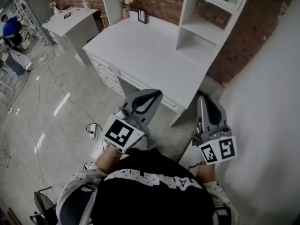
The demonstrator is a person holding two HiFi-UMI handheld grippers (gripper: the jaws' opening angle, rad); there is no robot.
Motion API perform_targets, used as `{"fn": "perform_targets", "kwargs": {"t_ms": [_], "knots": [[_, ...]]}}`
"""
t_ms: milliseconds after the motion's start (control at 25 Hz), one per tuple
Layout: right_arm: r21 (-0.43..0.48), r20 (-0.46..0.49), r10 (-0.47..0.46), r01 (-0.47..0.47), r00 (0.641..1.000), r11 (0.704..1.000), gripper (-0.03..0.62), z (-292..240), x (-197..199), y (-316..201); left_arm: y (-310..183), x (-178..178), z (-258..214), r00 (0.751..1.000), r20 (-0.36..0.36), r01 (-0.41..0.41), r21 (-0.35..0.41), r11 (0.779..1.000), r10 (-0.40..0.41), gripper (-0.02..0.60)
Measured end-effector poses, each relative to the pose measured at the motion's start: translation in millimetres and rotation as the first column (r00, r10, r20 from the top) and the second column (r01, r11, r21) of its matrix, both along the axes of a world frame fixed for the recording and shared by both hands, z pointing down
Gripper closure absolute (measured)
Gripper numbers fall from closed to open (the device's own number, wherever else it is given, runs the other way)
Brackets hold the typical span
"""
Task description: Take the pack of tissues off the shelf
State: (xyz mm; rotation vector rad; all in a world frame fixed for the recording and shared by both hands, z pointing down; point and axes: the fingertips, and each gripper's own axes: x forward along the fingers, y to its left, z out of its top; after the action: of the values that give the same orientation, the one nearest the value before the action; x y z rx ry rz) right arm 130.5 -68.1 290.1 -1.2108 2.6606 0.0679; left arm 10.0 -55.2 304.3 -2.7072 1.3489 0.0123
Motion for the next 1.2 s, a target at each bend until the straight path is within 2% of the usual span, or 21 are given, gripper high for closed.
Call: {"fn": "perform_targets", "kwargs": {"t_ms": [160, 600, 760, 920, 1200], "knots": [[0.013, 0.000, 0.034, -0.034, 0.999, 0.999, 0.559, -5.2, 11.9, -8.9, -15.0, 11.2, -0.2, 1.000, -0.010, -0.030, 0.005, 1.000, 0.030, 0.545], [0.053, -0.024, 0.139, -0.137, 0.990, 0.989, 0.559, -25.6, 25.4, -72.3, -98.9, 30.9, -8.3, 0.990, -0.051, -0.127, 0.030, 0.991, 0.129, 0.544], [0.064, -0.039, 0.167, -0.164, 0.985, 0.984, 0.558, -33.2, 23.0, -98.7, -131.5, 35.7, -12.0, 0.984, -0.037, -0.171, 0.064, 0.983, 0.174, 0.544], [0.079, -0.044, 0.199, -0.196, 0.979, 0.977, 0.557, -48.1, 21.6, -129.8, -164.4, 39.4, -21.8, 0.976, -0.056, -0.205, 0.070, 0.976, 0.209, 0.543], [0.107, -0.069, 0.263, -0.255, 0.962, 0.961, 0.549, -73.9, 18.4, -190.2, -225.9, 31.4, -42.7, 0.971, -0.022, -0.234, 0.128, 0.964, 0.239, 0.543]]}}
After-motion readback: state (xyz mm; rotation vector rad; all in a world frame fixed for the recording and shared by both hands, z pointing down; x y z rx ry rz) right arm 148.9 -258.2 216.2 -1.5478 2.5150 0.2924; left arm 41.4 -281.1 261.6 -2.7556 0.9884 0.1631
